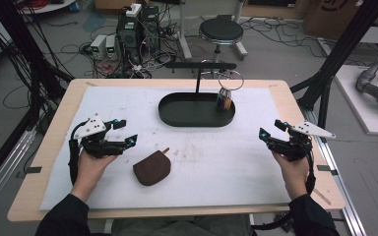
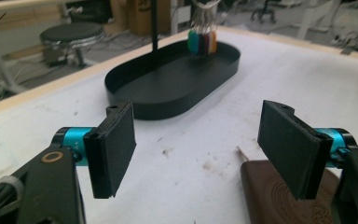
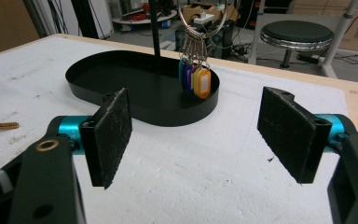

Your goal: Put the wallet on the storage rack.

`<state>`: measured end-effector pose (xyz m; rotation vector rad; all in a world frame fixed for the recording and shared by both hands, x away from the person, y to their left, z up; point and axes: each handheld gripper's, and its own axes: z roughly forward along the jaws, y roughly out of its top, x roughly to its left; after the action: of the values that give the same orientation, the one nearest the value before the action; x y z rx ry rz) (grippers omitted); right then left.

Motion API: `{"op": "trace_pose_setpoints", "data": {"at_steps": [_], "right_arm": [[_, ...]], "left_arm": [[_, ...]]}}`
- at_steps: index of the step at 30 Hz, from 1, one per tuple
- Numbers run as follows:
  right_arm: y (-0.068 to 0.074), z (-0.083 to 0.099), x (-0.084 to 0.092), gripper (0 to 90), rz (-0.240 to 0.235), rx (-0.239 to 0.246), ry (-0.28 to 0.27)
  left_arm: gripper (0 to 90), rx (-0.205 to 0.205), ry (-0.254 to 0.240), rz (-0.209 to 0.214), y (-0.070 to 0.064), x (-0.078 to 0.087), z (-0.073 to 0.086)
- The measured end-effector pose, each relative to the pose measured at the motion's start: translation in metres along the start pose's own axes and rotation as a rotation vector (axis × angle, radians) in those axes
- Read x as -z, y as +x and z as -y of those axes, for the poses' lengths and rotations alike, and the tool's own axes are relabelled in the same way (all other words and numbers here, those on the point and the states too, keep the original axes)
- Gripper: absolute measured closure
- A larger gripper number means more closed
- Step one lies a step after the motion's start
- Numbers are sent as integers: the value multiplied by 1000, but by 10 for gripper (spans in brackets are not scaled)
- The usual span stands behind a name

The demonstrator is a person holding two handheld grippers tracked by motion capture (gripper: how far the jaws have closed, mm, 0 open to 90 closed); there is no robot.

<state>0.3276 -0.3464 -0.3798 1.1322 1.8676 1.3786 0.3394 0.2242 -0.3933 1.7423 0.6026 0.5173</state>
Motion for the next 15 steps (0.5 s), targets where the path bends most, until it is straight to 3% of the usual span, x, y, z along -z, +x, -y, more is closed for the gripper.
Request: {"op": "trace_pose_setpoints", "data": {"at_steps": [4,6,8,15], "right_arm": [[1,1,-3,268,-5,-2,10],[1,1,-3,269,-5,1,12],[1,1,-5,270,-6,3,16],[-1,3,-4,272,-7,-7,14]], "left_arm": [[271,2,-26,15,2,3,1],[271,11,-20,17,2,4,1],[271,36,14,45,1,5,1],[257,32,25,50,-9,3,-3]]}}
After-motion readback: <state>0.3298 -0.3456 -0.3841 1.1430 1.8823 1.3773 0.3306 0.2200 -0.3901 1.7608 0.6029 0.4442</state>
